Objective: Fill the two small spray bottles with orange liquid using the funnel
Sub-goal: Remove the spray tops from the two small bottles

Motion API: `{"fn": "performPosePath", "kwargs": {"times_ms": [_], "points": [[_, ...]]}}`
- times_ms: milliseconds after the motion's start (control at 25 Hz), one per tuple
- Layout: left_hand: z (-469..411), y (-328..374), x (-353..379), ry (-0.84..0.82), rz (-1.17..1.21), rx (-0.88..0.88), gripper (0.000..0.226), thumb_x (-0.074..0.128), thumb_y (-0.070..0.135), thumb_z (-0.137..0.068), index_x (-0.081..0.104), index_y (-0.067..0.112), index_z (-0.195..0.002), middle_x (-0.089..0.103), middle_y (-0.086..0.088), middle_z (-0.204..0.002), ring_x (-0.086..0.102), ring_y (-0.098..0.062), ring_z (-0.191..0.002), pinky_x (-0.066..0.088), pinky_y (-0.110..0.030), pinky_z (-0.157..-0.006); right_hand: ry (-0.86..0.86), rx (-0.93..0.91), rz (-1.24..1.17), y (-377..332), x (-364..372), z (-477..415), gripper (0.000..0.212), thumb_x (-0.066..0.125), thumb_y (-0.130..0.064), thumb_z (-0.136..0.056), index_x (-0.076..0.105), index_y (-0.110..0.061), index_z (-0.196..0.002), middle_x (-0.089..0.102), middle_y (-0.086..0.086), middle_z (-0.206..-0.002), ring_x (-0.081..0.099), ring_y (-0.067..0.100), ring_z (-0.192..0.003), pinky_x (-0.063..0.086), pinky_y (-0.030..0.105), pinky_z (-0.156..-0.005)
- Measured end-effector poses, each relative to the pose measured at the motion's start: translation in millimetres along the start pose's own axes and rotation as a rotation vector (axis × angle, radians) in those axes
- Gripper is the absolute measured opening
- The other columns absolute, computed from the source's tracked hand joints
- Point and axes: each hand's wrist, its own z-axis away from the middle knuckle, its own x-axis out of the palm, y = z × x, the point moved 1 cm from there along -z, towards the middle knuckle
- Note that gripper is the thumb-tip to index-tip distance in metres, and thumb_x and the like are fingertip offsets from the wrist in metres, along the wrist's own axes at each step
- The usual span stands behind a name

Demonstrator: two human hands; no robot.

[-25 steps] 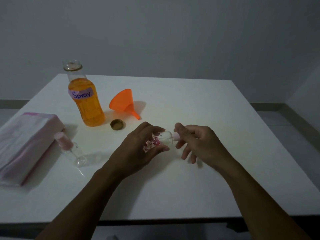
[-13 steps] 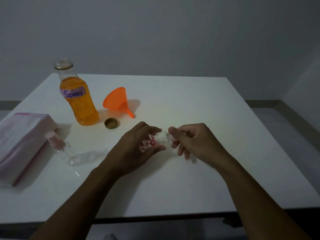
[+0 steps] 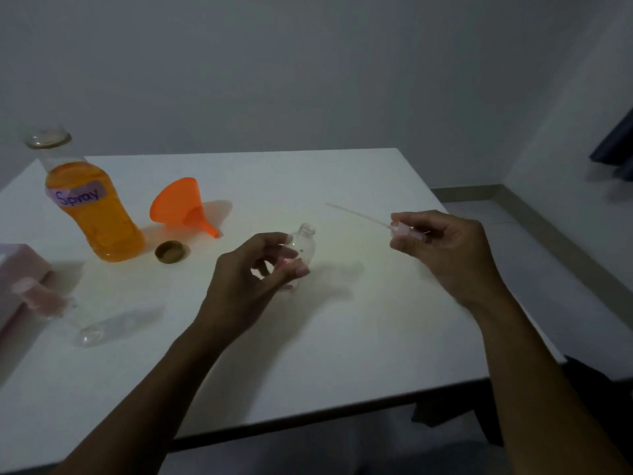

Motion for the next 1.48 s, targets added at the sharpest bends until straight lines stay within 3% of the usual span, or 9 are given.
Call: {"fn": "performPosePath", "kwargs": {"times_ms": [200,400,640,920,1000,1160,1320,1400,1480], "points": [[-18.4,25.8,69.9,-0.053,0.201,-0.017,0.038,0.079,0.021,-0.076,0.064,0.014,-0.111,0.072,0.013,-0.099,0.068,-0.001,-0.081,0.053,-0.019,-0.07,0.144,0.187,-0.149,43.3,-14.2,-6.8,0.032,0.081,-0.004,-0.079,0.076,-0.013,-0.109,0.077,0.003,-0.1,0.073,0.012,-0.089,0.056,0.017,-0.076],[-30.1,39.7,115.1,-0.088,0.241,0.01,0.035,0.074,0.023,-0.082,0.062,0.015,-0.114,0.07,0.013,-0.101,0.068,-0.001,-0.082,0.052,-0.016,-0.072,0.263,0.22,0.034,75.7,-20.0,-14.3,0.022,0.07,-0.023,-0.092,0.075,-0.023,-0.114,0.074,-0.008,-0.105,0.065,0.007,-0.088,0.051,0.022,-0.078],[-31.6,37.8,133.5,-0.1,0.225,-0.022,0.039,0.075,0.029,-0.081,0.06,0.019,-0.116,0.07,0.014,-0.104,0.068,-0.001,-0.084,0.053,-0.017,-0.074,0.199,0.2,0.056,83.6,-24.8,-9.6,0.031,0.088,-0.007,-0.071,0.076,-0.019,-0.097,0.077,-0.006,-0.091,0.074,0.008,-0.083,0.059,0.023,-0.078],[-21.1,41.3,138.8,-0.094,0.23,-0.049,0.042,0.075,0.033,-0.081,0.059,0.02,-0.118,0.069,0.017,-0.105,0.067,-0.001,-0.085,0.052,-0.015,-0.074,0.323,0.14,0.298,84.3,-21.3,-8.2,0.034,0.077,-0.016,-0.084,0.068,-0.018,-0.117,0.076,-0.003,-0.09,0.072,0.003,-0.076,0.058,0.014,-0.071],[-19.3,39.6,141.7,-0.1,0.223,-0.067,0.044,0.074,0.035,-0.081,0.059,0.021,-0.119,0.068,0.018,-0.106,0.066,0.0,-0.088,0.052,-0.016,-0.076,0.308,0.179,0.31,81.2,-20.8,-6.9,0.045,0.081,-0.018,-0.082,0.064,-0.017,-0.124,0.074,-0.003,-0.094,0.071,0.007,-0.08,0.051,0.006,-0.066],[-14.0,24.7,140.3,-0.153,0.088,-0.148,0.059,0.077,0.04,-0.076,0.053,0.027,-0.129,0.062,0.017,-0.116,0.061,-0.003,-0.096,0.051,-0.016,-0.08,0.248,0.336,0.285,72.4,-24.8,4.2,0.068,0.085,-0.015,-0.077,0.052,-0.02,-0.136,0.064,-0.004,-0.108,0.063,0.013,-0.095,0.042,0.01,-0.065],[9.5,11.6,110.3,-0.156,0.064,-0.197,0.068,0.081,0.027,-0.075,0.049,0.024,-0.135,0.056,0.006,-0.128,0.057,-0.009,-0.103,0.046,-0.012,-0.083,0.306,0.398,0.342,44.9,-24.7,34.4,0.039,0.074,-0.014,-0.086,0.06,-0.017,-0.123,0.068,0.003,-0.107,0.062,0.01,-0.083,0.039,0.012,-0.057],[26.8,9.0,83.3,-0.126,-0.013,-0.19,0.059,0.078,0.027,-0.078,0.053,0.024,-0.13,0.057,0.005,-0.127,0.057,-0.008,-0.101,0.046,-0.011,-0.082,0.274,0.337,0.391,27.6,-17.7,52.4,0.024,0.071,-0.016,-0.089,0.066,-0.016,-0.112,0.069,0.0,-0.098,0.06,0.002,-0.076,0.039,0.009,-0.054],[47.0,8.9,48.3,-0.017,-0.134,-0.12,0.045,0.074,0.026,-0.082,0.059,0.024,-0.124,0.058,0.007,-0.123,0.056,-0.009,-0.103,0.05,-0.021,-0.087,0.235,0.204,0.418,9.0,1.1,71.8,0.013,0.069,-0.013,-0.09,0.069,-0.016,-0.103,0.068,-0.004,-0.095,0.059,-0.004,-0.074,0.043,0.005,-0.052]]}}
